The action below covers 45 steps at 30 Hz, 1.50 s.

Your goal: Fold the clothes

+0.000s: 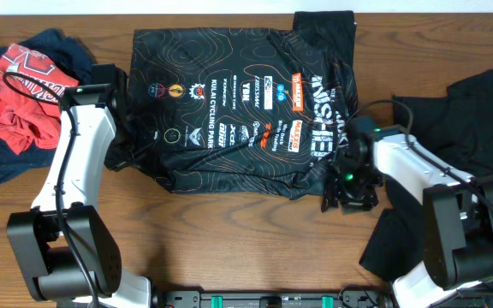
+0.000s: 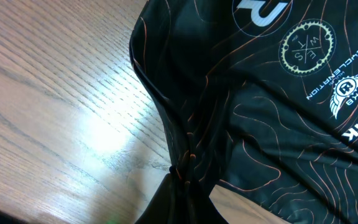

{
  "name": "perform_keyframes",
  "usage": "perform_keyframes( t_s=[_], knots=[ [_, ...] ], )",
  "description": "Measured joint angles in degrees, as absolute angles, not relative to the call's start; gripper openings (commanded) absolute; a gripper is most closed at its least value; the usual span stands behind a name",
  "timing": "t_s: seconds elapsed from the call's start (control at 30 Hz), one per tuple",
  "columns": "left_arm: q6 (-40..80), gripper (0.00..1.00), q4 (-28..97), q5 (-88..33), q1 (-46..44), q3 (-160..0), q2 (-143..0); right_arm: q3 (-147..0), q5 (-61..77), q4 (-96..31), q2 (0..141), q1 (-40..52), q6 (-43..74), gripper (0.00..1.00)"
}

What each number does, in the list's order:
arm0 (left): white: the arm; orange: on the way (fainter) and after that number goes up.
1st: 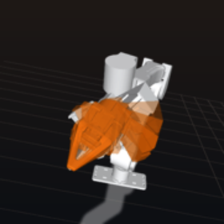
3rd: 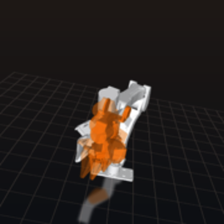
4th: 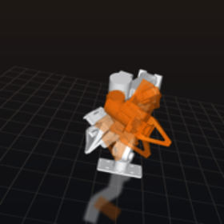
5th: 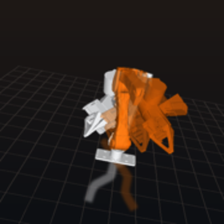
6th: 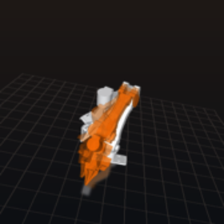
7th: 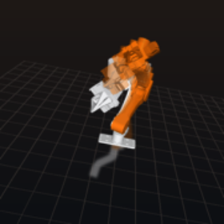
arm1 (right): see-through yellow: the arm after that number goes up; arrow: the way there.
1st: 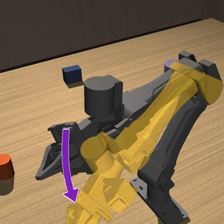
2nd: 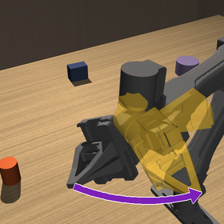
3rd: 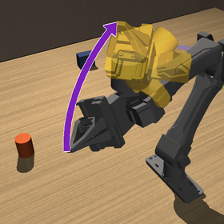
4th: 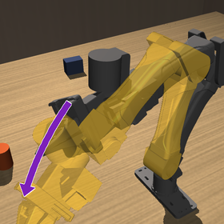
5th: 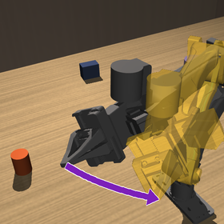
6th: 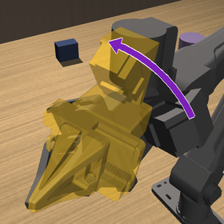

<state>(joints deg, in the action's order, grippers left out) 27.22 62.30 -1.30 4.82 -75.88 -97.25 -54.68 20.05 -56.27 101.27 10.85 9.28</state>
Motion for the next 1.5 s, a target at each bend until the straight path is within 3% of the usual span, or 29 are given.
perform_keyframes(
  t_s=[0.07, 0.17, 0.3, 0.4, 0.97, 1.1, 1.17, 1.5],
  knots=[
    [27.22, 0.06, 62.30, -1.30, 4.82, -75.88, -97.25, -54.68, 19.86, -54.63, 101.27, 9.34, 8.40, 0.72],
    [27.22, 0.06, 62.33, -1.30, 4.82, -75.88, -97.25, -54.68, 20.18, -52.69, 100.97, 7.79, 7.01, 0.74],
    [27.22, 0.06, 62.33, -1.30, 4.82, -75.88, -97.25, -54.68, 20.12, -49.52, 100.53, 7.70, 5.50, 0.61],
    [27.22, 0.06, 62.33, -1.28, 4.82, -75.88, -97.25, -54.65, 19.77, -48.25, 100.53, 8.16, 4.71, 0.57],
    [27.24, 0.06, 62.28, -1.30, 4.82, -75.88, -97.25, -54.68, 21.21, -43.13, 100.53, 13.91, 4.27, 0.63],
    [27.24, 0.06, 62.28, -1.30, 4.82, -75.88, -97.25, -54.68, 21.23, -43.68, 100.53, 13.91, 4.29, 0.56],
    [27.22, 0.06, 62.28, -1.30, 4.82, -75.88, -97.25, -54.68, 21.19, -43.86, 100.53, 13.91, 4.38, 0.45],
    [27.22, 0.06, 62.28, -1.30, 4.82, -75.88, -97.25, -54.68, 21.08, -46.54, 100.53, 10.66, 4.97, 0.48]
  ],
)
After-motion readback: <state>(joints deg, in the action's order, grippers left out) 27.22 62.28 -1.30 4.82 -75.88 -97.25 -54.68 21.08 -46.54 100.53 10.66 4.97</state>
